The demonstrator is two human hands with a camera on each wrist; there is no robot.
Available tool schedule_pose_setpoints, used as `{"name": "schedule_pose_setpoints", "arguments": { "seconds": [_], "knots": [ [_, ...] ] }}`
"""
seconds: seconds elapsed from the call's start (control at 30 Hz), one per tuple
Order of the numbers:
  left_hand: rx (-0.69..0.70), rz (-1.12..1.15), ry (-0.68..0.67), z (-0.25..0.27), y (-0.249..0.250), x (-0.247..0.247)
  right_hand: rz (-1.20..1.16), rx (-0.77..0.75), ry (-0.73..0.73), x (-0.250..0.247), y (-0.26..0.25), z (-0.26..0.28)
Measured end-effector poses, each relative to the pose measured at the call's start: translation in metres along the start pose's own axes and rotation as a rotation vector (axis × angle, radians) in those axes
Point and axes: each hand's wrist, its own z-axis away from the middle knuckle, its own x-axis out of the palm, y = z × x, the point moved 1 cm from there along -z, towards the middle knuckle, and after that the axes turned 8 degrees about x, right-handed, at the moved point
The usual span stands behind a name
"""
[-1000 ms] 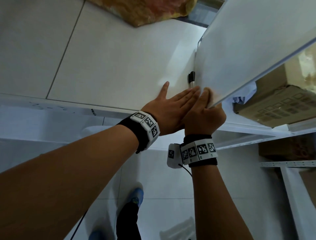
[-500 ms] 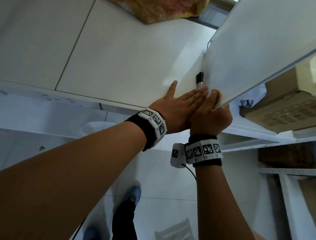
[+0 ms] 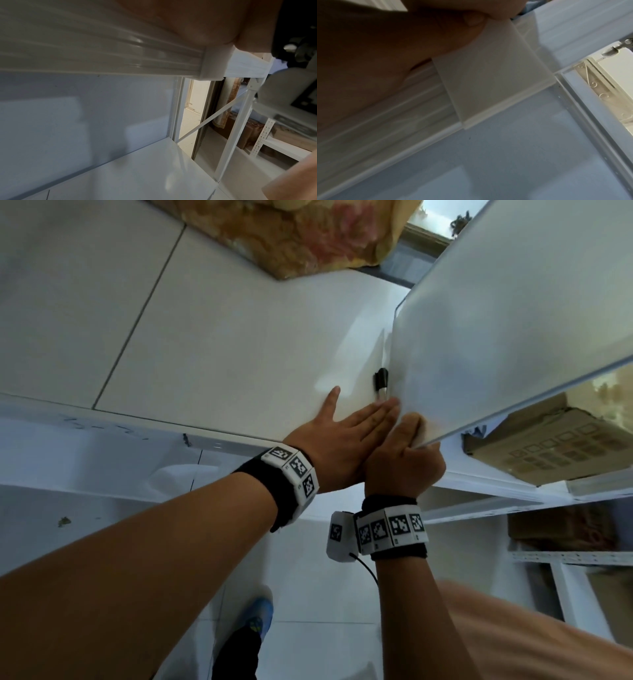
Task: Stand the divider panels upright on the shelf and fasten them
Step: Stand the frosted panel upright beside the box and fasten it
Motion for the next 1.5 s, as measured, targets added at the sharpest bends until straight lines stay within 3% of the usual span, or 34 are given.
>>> {"name": "schedule_pose_setpoints", "arguments": {
  "seconds": [0.47, 0.77, 0.93, 1.17, 1.37, 1.5],
  "knots": [
    [-0.009, -0.03, -0.005, 0.002, 0.0, 0.006, 0.015, -0.056, -0.017, 0.006, 0.021, 0.004],
    [-0.008, -0.066, 0.055, -0.002, -0.001, 0.004, -0.126, -0.031, -0.158, 0.002, 0.022, -0.003],
    [-0.035, -0.095, -0.013, 0.001, -0.001, 0.003, -0.172, -0.148, -0.189, -0.001, 0.011, -0.002],
    [-0.038, -0.09, 0.016, 0.002, -0.001, 0.005, -0.204, -0.097, -0.199, -0.001, 0.016, 0.001],
    [-0.024, -0.086, 0.065, 0.001, -0.001, 0.005, -0.156, -0.182, -0.214, -0.003, 0.014, -0.002],
    [-0.011, -0.087, 0.11, 0.002, -0.002, 0.011, -0.139, -0.159, -0.223, -0.001, 0.021, 0.001]
  ]
}}
